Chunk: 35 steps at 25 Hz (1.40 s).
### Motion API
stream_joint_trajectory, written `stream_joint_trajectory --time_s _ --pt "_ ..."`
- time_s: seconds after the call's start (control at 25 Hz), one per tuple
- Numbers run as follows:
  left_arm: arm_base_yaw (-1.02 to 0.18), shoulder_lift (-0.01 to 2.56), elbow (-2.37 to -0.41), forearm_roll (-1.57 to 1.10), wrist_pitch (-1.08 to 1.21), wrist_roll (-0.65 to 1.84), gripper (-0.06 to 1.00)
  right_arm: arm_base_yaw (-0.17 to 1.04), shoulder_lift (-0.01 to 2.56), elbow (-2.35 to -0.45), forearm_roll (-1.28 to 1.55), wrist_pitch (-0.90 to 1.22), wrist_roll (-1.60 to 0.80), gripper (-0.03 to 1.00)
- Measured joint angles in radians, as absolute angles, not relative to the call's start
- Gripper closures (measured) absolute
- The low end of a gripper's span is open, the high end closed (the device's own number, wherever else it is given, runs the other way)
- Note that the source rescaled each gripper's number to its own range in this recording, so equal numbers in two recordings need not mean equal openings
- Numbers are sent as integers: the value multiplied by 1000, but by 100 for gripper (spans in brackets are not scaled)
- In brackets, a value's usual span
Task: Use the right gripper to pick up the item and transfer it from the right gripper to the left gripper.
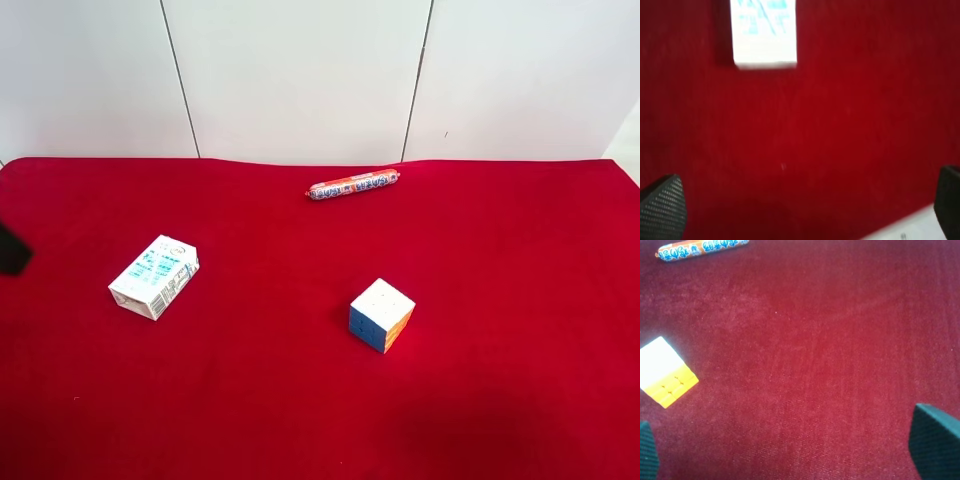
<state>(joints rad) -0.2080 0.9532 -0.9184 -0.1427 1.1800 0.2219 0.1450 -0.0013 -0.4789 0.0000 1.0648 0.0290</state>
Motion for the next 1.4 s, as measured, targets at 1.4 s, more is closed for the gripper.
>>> stream_joint_trajectory --time_s 1.4 --pt "-208 -5 -580 -123 1143 113 -5 145 -1 -479 0 1065 29 -2"
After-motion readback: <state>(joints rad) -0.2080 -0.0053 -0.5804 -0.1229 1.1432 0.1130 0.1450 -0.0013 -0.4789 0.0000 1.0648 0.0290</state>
